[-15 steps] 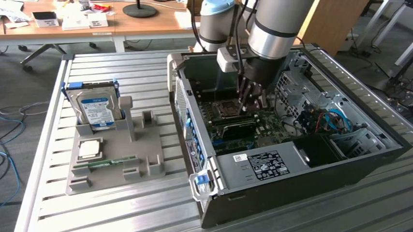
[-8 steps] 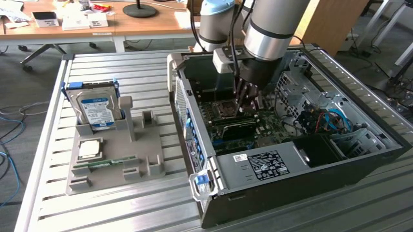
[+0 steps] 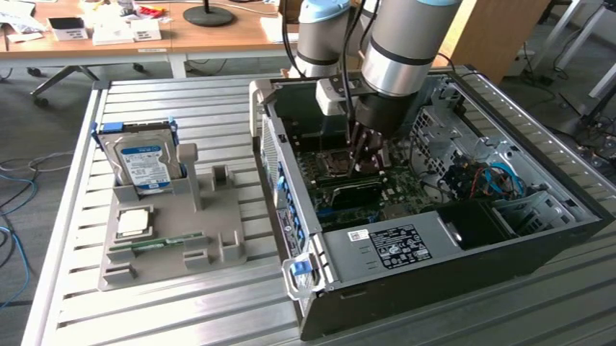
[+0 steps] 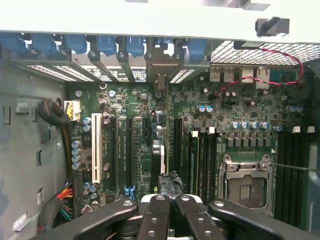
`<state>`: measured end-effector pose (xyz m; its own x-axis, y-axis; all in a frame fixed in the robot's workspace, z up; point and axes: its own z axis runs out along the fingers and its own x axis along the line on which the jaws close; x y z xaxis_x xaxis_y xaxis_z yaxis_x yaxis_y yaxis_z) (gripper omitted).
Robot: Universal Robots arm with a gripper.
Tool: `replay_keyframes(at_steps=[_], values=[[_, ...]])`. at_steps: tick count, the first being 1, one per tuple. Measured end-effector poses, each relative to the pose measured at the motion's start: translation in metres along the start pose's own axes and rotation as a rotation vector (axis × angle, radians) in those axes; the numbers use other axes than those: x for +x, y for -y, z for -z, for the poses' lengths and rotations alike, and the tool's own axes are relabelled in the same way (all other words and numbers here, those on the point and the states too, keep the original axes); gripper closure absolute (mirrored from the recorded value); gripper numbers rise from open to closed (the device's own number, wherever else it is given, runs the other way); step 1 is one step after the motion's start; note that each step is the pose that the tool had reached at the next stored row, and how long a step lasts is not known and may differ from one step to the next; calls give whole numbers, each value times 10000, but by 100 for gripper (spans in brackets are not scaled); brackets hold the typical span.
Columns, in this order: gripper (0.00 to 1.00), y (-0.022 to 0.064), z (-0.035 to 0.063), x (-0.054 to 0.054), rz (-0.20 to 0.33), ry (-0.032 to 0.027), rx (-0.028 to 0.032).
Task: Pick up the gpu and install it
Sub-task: 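Press down on the gpu until it lock into place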
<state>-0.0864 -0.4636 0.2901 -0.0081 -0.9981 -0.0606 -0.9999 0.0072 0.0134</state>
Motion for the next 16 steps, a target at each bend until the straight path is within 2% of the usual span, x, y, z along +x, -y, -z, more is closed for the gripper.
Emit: replay_keyframes(at_steps=[5,12,16], values=[[89,-40,-10,-7,-1,4,4],[89,-41,-121,-1,0,1,3],[89,-40,-127,-5,-1,3,4]])
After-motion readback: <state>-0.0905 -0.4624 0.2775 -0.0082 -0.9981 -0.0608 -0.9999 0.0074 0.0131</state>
